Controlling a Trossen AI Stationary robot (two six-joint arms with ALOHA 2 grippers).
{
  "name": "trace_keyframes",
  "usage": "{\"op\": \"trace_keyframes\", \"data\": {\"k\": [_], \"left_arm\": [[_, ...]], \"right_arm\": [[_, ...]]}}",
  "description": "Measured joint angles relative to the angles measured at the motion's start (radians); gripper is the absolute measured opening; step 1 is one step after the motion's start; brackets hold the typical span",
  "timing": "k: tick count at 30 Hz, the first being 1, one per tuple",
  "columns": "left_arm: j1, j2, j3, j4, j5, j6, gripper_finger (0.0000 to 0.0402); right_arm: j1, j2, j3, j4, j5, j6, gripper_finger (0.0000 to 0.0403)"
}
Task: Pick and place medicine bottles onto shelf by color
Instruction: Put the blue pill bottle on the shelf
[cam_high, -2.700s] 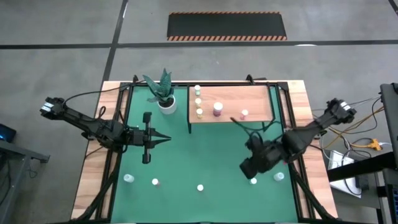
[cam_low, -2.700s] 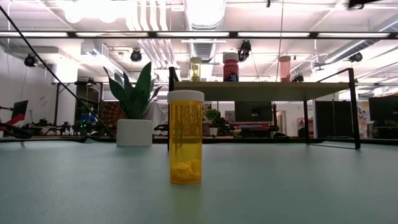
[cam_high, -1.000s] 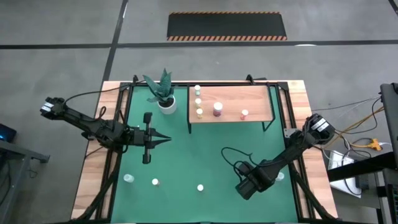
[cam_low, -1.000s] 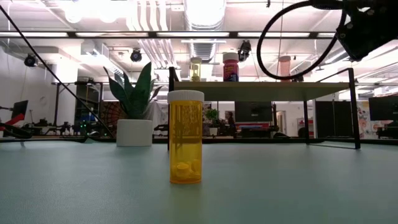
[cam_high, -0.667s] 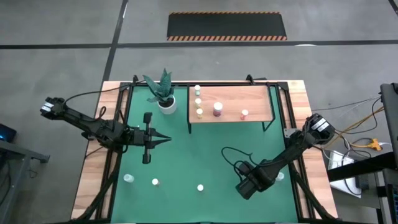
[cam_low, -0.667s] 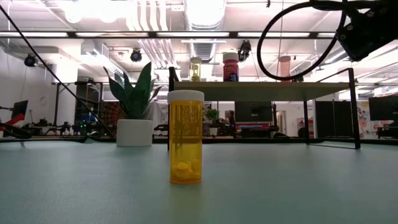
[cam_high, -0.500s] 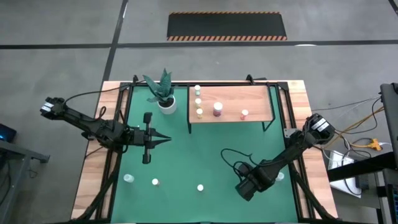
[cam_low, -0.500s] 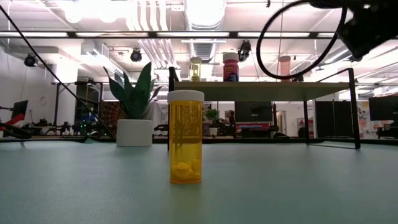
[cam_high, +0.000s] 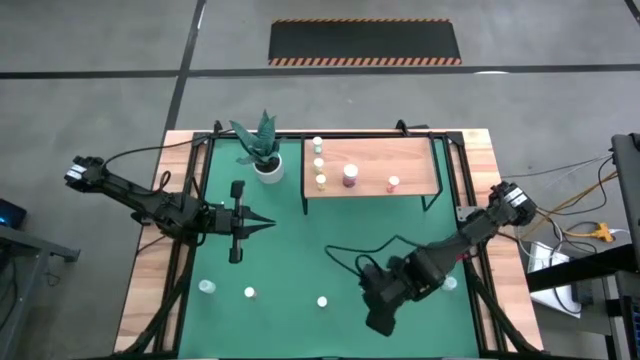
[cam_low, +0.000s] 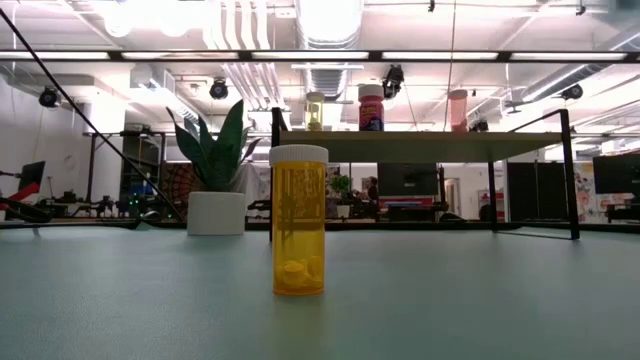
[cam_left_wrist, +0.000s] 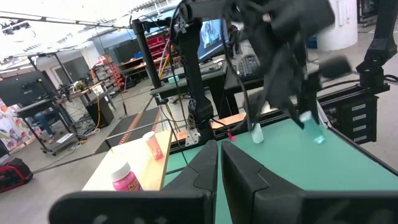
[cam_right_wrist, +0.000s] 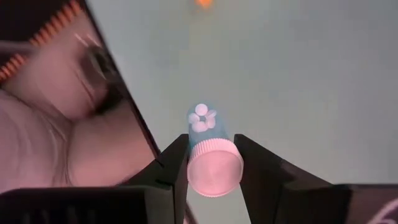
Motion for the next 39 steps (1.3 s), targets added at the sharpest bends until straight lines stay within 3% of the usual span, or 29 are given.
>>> {"op": "trace_keyframes", "data": {"k": [10, 17, 21, 30, 39], "left_arm": [[0.000, 0.000, 0.000, 0.000, 0.000, 0.000, 0.0004], [0.000, 0.000, 0.000, 0.000, 0.000, 0.000, 0.0004], [0.000, 0.000, 0.000, 0.000, 0.000, 0.000, 0.0004], [0.000, 0.000, 0.000, 0.000, 0.000, 0.000, 0.0004], [0.000, 0.000, 0.000, 0.000, 0.000, 0.001, 0.0004]], "right_arm": [[-0.175, 0.000, 0.345, -0.178, 0.198, -0.327, 0.0106], [-0.364, 0.000, 0.547, -0.361, 0.341, -0.545, 0.0103], [-0.496, -0.002, 0.603, -0.405, 0.370, -0.629, 0.0098], [-0.842, -0.002, 0.592, -0.525, 0.356, -0.719, 0.0096], [-1.111, 0.038, 0.529, -0.527, 0.130, -0.803, 0.0095]]}}
